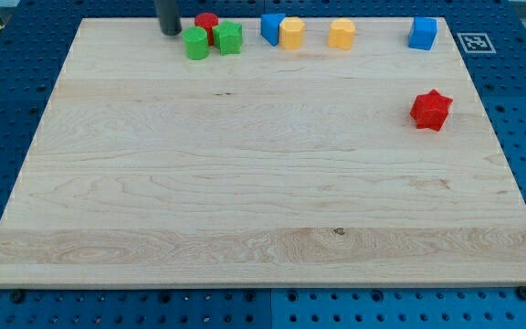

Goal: Push green star closer to red star

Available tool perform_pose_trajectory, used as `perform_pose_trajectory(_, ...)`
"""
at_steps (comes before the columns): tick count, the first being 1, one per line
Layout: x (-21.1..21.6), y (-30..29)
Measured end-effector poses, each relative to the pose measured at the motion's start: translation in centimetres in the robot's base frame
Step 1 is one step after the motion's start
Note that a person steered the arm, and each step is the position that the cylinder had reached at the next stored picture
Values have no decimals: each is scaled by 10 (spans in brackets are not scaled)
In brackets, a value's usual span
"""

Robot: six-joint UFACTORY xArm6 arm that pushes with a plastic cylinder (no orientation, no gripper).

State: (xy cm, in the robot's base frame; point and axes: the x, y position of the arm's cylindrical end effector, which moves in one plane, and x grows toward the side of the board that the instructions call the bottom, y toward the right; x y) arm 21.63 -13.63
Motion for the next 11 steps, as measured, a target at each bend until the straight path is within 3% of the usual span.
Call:
perform_pose_trajectory(1,1,48)
perform_pose_trajectory(3,51,119)
perform_pose_trajectory(6,126,153)
perform_pose_trajectory(8,171,240)
perform_pose_trajectory(10,121,224)
perform_pose_trajectory(11,128,251)
